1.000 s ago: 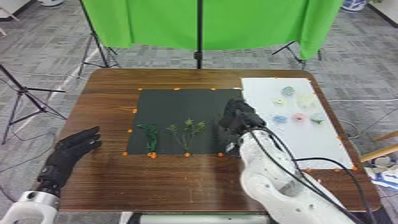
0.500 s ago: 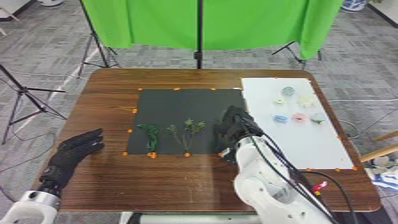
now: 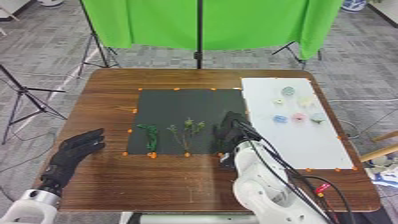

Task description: Arrange flowers

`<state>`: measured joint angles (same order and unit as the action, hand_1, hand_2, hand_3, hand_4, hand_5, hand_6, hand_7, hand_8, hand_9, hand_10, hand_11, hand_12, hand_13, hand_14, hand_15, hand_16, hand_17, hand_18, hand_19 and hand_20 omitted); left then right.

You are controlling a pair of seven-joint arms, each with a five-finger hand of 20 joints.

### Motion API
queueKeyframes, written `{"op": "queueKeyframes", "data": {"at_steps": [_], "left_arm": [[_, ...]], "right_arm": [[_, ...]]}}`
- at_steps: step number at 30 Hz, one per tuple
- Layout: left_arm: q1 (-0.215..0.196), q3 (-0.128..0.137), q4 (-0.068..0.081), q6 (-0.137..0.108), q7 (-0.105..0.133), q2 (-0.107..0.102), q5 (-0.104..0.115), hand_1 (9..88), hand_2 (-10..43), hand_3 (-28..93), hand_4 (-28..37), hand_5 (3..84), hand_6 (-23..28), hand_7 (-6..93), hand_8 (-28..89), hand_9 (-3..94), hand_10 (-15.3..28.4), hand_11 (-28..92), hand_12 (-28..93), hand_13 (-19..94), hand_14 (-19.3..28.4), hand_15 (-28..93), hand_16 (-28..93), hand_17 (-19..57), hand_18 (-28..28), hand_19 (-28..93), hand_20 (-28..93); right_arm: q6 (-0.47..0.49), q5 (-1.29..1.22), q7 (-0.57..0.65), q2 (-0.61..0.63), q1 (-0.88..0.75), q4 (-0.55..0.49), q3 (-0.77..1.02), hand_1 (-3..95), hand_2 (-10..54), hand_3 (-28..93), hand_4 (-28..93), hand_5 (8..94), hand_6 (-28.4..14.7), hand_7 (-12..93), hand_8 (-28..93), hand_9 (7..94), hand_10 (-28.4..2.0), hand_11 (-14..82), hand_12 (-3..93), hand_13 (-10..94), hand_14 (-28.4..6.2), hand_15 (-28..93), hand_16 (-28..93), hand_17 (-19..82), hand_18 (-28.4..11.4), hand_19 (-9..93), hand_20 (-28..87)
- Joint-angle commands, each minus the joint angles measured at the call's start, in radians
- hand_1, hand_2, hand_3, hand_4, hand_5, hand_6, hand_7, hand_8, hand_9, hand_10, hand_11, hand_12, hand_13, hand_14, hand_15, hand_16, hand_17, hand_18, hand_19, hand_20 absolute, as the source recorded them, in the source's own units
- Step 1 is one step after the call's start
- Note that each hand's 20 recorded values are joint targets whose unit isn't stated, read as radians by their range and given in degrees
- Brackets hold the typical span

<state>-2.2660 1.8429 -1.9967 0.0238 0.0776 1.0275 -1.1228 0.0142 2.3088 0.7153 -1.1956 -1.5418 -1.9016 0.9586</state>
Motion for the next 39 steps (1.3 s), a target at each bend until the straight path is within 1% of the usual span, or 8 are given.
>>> {"op": "queueKeyframes", "data": {"at_steps": [1,5,8,11,18,36,37,39], "left_arm": [[-0.002,0.001,0.002,0.018,-0.01,0.006,-0.012,32.7,-4.4,66,-13.5,43.0,6.6,7.9,-6,38.3,12.9,16,11,34,18.1,19,2,9.4,14.3,12,20],[-0.003,0.001,0.001,0.019,-0.011,0.006,-0.013,32.8,-4.4,65,-13.6,42.9,6.6,7.9,-6,38.3,12.9,16,11,34,18.1,19,2,9.4,14.3,12,20],[-0.003,0.003,0.001,0.024,-0.013,0.007,-0.016,32.7,-4.4,66,-13.5,43.0,6.7,7.8,-6,38.3,12.8,16,11,34,18.0,19,2,9.4,14.4,12,20],[-0.006,0.004,-0.001,0.021,-0.013,0.008,-0.016,32.6,-4.5,66,-13.4,43.0,6.6,7.8,-6,38.4,12.8,16,12,34,18.0,19,2,9.4,14.4,12,19],[-0.006,0.003,-0.001,0.021,-0.014,0.009,-0.016,32.7,-4.6,65,-13.5,43.0,6.7,7.9,-6,38.4,12.9,16,12,34,18.1,19,2,9.3,14.4,12,19],[-0.005,0.002,0.0,0.022,-0.013,0.011,-0.017,32.8,-4.6,65,-13.4,43.0,6.7,7.7,-6,38.6,12.9,16,12,34,18.0,19,2,9.3,14.3,12,19],[-0.004,0.001,0.0,0.022,-0.014,0.01,-0.015,32.8,-4.6,65,-13.4,43.0,6.7,7.7,-6,38.5,12.8,16,12,34,18.0,19,2,9.3,14.3,12,19],[-0.003,0.001,0.001,0.022,-0.015,0.009,-0.017,32.8,-4.6,65,-13.4,43.0,6.7,7.7,-6,38.5,12.9,16,12,34,18.0,19,2,9.3,14.3,12,19]], "right_arm": [[0.008,0.002,-0.011,-0.006,-0.008,0.005,-0.003,49.8,-9.5,56,5,87.3,-4.1,29,19,93.7,-10.0,50.5,28.6,94,-0.2,76,35,74,-14.6,93,67],[0.006,0.005,-0.012,-0.006,-0.007,0.006,-0.002,48.4,-9.5,56,4,87.1,-4.1,30,18,93.7,-10.0,50.3,28.8,94,-0.2,76,35,74,-14.6,93,67],[0.007,0.014,-0.013,-0.005,-0.007,0.008,0.001,47.6,-9.5,57,3,87.1,-4.0,30,18,93.7,-10.1,50.2,28.9,94,-0.3,76,36,74,-14.6,93,67],[0.015,0.016,-0.025,0.001,-0.007,0.011,0.006,47.1,-9.5,57,2,87.0,-4.0,30,18,93.7,-10.1,50.0,29.1,94,-0.3,76,36,74,-14.6,93,67],[0.009,0.031,-0.041,0.01,0.0,0.026,-0.004,47.0,-9.5,57,1,86.4,-3.9,30,18,93.7,-10.3,49.5,29.6,94,-0.4,75,36,74,-14.8,93,67],[0.011,0.019,-0.071,0.094,0.059,0.037,-0.059,48.6,-9.5,56,1,85.9,-3.4,31,17,92.9,-10.2,49.9,30.1,94,-1.0,74,38,72,-15.6,93,67],[0.014,0.015,-0.077,0.098,0.067,0.04,-0.06,48.6,-9.5,56,1,85.9,-3.4,31,17,92.9,-10.2,49.9,30.0,94,-1.0,74,38,72,-15.7,93,67],[0.012,0.017,-0.075,0.107,0.073,0.04,-0.067,48.8,-9.5,56,1,85.8,-3.3,31,17,92.9,-10.1,50.0,30.1,94,-1.0,74,38,72,-15.6,93,67]]}}
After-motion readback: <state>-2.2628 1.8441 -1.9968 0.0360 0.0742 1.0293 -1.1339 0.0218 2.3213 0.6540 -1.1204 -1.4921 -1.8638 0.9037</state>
